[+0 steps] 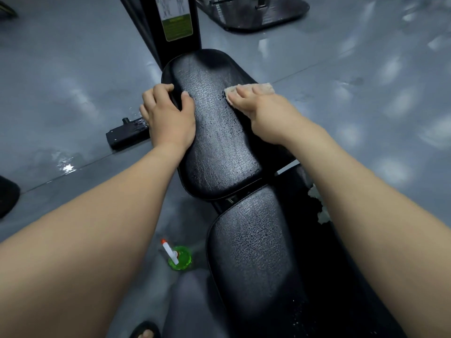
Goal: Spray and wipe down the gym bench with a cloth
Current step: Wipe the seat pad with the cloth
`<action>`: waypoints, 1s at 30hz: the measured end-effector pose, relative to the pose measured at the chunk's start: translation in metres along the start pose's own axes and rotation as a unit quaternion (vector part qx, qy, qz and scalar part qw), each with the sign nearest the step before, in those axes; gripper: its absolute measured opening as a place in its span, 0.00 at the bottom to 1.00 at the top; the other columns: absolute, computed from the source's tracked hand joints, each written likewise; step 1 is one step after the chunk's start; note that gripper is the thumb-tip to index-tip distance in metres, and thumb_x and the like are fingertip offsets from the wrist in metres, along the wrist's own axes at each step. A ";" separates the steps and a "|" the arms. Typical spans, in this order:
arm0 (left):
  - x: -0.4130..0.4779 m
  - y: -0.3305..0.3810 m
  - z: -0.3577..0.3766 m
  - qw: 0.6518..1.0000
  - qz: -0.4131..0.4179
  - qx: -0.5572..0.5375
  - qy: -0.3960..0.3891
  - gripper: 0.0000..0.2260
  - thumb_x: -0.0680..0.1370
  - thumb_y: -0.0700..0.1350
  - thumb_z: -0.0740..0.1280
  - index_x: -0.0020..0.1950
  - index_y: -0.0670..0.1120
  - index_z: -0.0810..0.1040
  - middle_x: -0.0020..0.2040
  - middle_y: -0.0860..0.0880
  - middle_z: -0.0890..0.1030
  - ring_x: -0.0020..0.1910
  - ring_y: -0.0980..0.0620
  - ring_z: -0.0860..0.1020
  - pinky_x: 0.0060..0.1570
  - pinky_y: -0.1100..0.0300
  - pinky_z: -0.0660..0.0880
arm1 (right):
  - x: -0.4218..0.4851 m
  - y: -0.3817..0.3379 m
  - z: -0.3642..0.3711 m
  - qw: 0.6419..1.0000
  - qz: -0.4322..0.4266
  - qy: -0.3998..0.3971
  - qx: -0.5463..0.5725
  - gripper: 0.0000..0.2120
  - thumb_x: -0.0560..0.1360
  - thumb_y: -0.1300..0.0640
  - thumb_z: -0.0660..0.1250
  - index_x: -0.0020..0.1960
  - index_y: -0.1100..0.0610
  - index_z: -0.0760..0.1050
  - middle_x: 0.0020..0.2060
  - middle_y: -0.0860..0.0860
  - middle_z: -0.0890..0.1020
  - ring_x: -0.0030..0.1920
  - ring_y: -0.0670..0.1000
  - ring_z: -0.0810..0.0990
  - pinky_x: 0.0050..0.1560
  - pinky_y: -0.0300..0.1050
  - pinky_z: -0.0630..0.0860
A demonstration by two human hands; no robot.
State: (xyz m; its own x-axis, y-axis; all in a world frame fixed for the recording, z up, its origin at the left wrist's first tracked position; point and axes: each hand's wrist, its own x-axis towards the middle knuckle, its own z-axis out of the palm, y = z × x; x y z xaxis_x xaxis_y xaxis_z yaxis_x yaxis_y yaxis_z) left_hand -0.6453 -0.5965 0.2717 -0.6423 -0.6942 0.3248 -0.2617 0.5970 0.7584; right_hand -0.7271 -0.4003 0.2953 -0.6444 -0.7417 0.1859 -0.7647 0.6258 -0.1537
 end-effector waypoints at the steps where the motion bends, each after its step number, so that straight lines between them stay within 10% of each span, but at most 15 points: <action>1: -0.001 0.000 0.000 1.000 0.000 0.001 -0.002 0.18 0.81 0.57 0.62 0.66 0.48 0.73 0.69 0.48 0.69 0.69 0.46 0.64 0.59 0.64 0.56 | 0.004 -0.001 -0.001 1.000 0.004 0.003 -0.007 0.30 0.79 0.65 0.59 0.79 0.48 0.62 0.76 0.47 0.67 0.75 0.56 0.64 0.74 0.51 0.61; 30: 0.002 -0.003 -0.001 1.000 0.002 -0.012 0.003 0.17 0.80 0.56 0.64 0.65 0.48 0.74 0.68 0.46 0.70 0.67 0.44 0.66 0.65 0.60 0.60 | 0.050 -0.031 0.015 0.998 -0.060 0.022 0.006 0.28 0.78 0.61 0.57 0.76 0.44 0.61 0.74 0.39 0.70 0.71 0.57 0.71 0.68 0.61 0.70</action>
State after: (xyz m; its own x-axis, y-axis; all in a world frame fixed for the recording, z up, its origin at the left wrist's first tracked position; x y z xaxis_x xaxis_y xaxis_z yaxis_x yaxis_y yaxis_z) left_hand -0.6453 -0.6005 0.2706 -0.6388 -0.6940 0.3321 -0.2408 0.5903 0.7705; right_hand -0.7361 -0.4603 0.2952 -0.5475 -0.8000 0.2455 -0.8366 0.5300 -0.1389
